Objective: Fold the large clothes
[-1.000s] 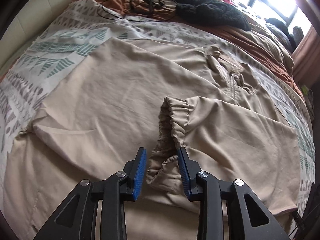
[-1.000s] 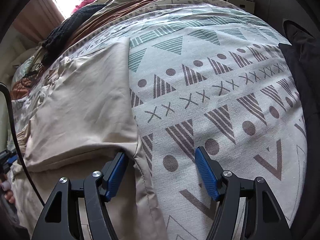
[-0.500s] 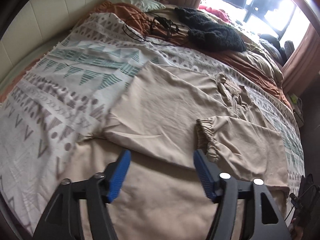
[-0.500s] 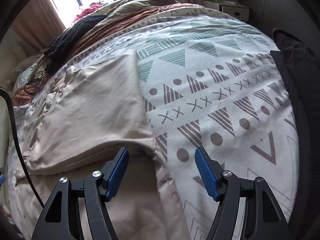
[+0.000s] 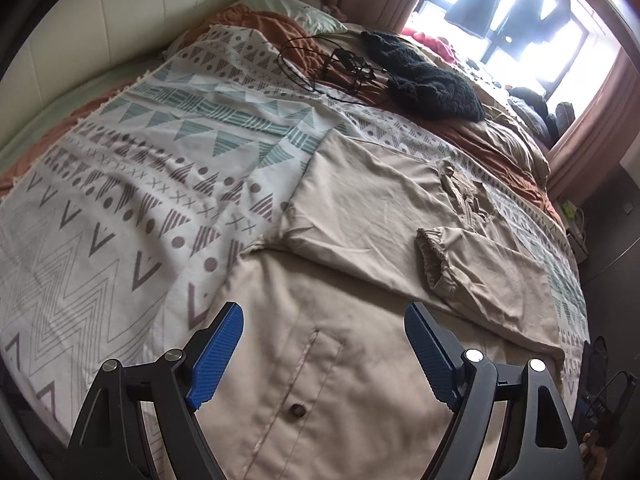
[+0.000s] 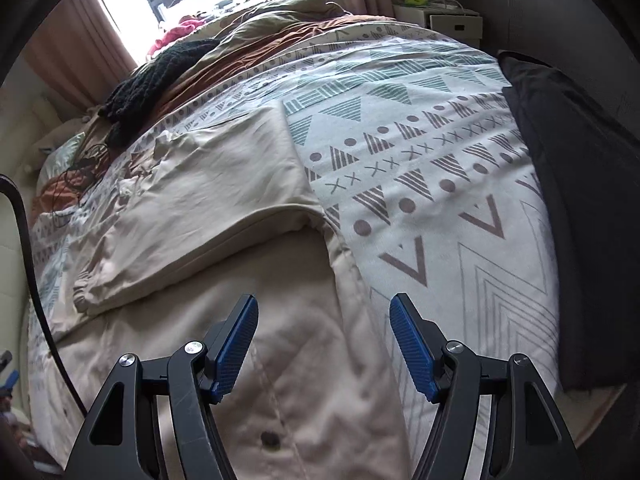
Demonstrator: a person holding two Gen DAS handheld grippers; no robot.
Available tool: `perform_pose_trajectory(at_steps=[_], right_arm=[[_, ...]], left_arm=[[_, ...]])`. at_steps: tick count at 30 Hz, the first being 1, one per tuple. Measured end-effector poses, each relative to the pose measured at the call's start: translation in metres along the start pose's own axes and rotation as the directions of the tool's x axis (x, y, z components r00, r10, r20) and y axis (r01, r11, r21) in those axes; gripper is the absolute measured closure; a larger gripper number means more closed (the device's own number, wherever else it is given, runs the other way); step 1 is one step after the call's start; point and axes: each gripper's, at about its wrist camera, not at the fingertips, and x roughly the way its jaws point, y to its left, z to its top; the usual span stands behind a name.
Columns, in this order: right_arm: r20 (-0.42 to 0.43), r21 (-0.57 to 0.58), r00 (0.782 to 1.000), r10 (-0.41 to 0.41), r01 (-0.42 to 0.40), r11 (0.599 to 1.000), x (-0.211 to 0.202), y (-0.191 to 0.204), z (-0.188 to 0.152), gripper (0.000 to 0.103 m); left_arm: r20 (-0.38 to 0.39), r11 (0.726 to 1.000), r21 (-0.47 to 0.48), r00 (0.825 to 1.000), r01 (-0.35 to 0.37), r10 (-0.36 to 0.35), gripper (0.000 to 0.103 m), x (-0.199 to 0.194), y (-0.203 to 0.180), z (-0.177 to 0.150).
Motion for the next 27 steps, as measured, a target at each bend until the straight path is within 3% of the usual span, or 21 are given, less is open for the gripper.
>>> perform_pose_trajectory(at_steps=[9,27], right_arm=[[0.036,0.01,0.999,-0.006,0.006,1.0,-0.053,-0.013,-0.034,0.035],[0.077,0.015,0.985,0.155,-0.157,0.988,-0.151,-0.049,-0.129,0.035]], left_arm=[[0.007,1.0,-0.013,1.0,0.017,-0.017,0.019,-0.036,0.042,-0.034],[0.044,0.994,-0.071,0.996,0.085,-0.082,0.02,-0.121,0.103,-0.133]])
